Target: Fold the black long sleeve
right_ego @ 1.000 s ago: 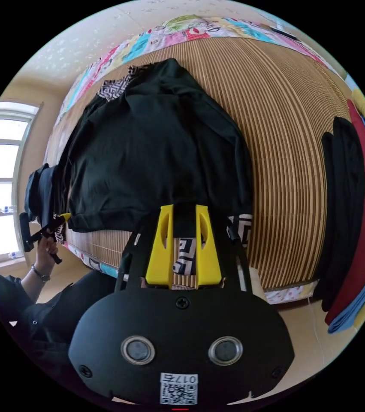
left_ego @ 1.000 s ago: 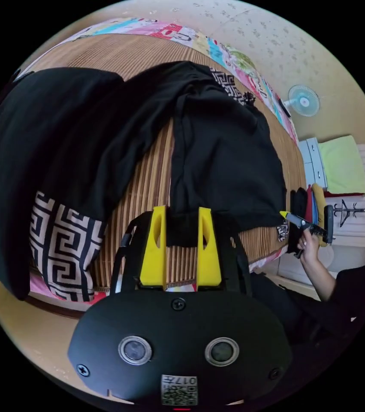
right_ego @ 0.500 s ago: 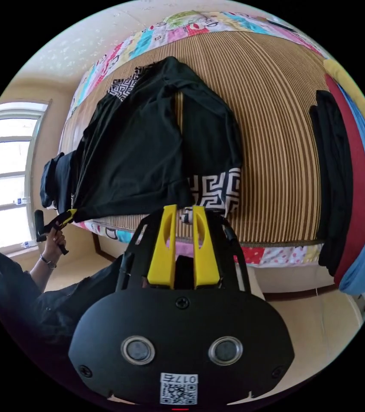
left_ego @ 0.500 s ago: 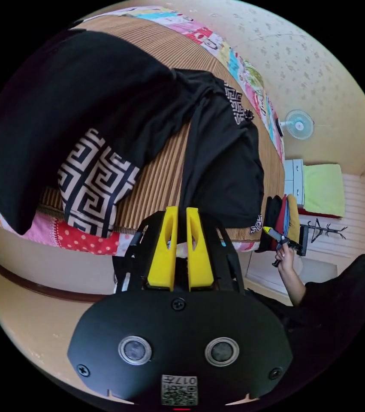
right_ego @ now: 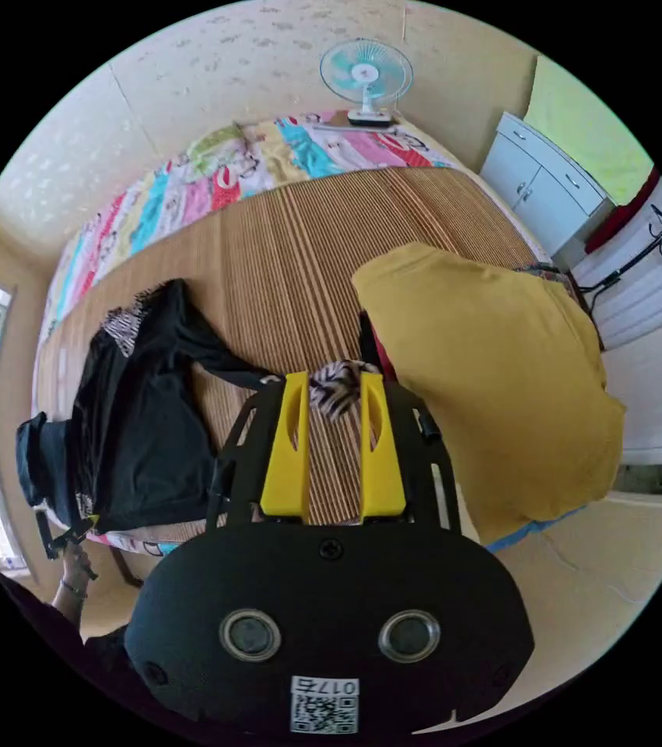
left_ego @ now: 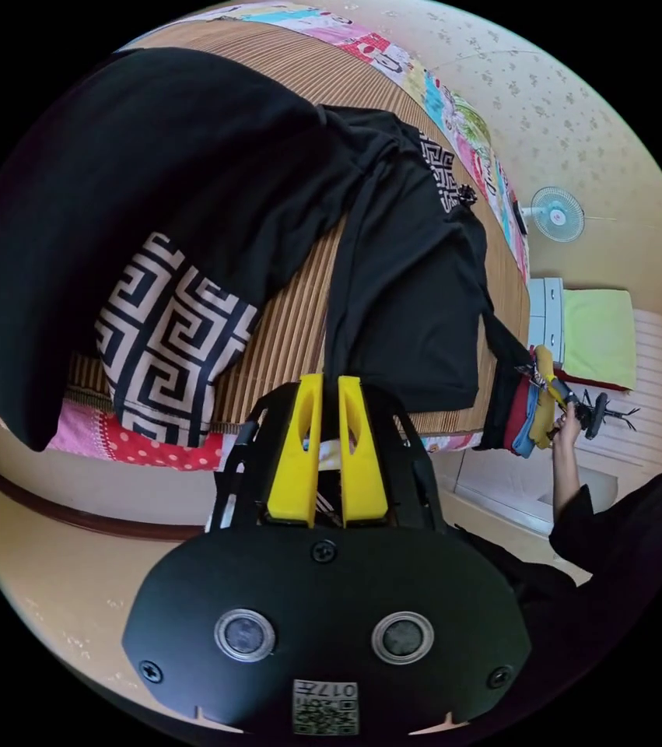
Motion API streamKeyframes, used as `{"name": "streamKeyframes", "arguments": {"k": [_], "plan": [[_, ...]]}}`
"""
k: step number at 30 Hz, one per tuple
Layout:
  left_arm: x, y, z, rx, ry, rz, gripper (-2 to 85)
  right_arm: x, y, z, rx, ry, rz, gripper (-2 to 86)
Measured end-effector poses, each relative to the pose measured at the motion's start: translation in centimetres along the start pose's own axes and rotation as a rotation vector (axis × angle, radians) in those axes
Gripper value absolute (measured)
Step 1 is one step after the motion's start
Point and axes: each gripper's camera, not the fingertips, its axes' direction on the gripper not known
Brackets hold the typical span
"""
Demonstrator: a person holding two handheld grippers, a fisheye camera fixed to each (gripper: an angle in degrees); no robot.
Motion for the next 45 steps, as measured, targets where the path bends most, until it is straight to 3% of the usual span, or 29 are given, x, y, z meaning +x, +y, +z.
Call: {"name": "streamKeyframes", "arguments": {"k": [2,7,9,11,13,16,22,25,28,30,33,41,45], "plan": [[-0.3,0.0,-0.5,-0.001,0.067,0.032,4.3,0.1,1.5,-1.1,0.020,-0.083,-0.020,9.2],[-1.3,0.0,-1.5,-0.018,0.093,0.031,4.3,-5.9,7.1,9.3,-0.356,-0.419,-0.158,10.8],[-2.0,0.0,-2.6,-0.023,0.091,0.025,4.3,-8.1,8.2,12.9,-0.433,-0.468,-0.193,10.7],[-2.7,0.0,-3.8,-0.024,0.088,0.025,4.2,-9.7,8.8,15.5,-0.511,-0.446,-0.211,8.9],[-3.3,0.2,-5.1,-0.036,0.089,0.043,4.2,-10.1,9.1,14.9,-0.484,-0.292,-0.241,5.3],[-4.1,0.8,-7.2,-0.057,0.142,0.113,4.1,-8.8,9.9,12.8,-0.528,-0.275,-0.260,4.2],[-7.0,2.4,-7.9,-0.143,0.141,0.042,4.9,-5.8,12.6,11.6,-0.613,-0.144,-0.273,4.5],[-9.5,3.4,-9.0,-0.062,0.209,-0.095,7.8,-5.5,12.9,12.1,-0.632,-0.155,-0.269,6.2],[-13.9,5.8,-12.4,0.218,0.378,-0.377,9.8,-5.2,12.0,10.6,-0.583,-0.193,-0.208,6.9],[-17.6,8.9,-13.6,0.452,0.527,-0.678,11.2,-5.0,11.6,9.8,-0.560,-0.225,-0.178,6.7],[-20.0,10.7,-11.6,0.544,0.737,-0.946,12.4,-4.9,11.0,8.9,-0.539,-0.303,-0.147,5.6],[-19.6,11.4,-7.3,0.657,0.920,-1.182,13.3,-6.4,9.9,8.4,-0.506,-0.485,-0.171,2.7],[-18.8,11.7,-7.9,0.684,0.850,-1.189,12.3,-7.6,9.9,8.3,-0.513,-0.492,-0.227,2.4]]}}
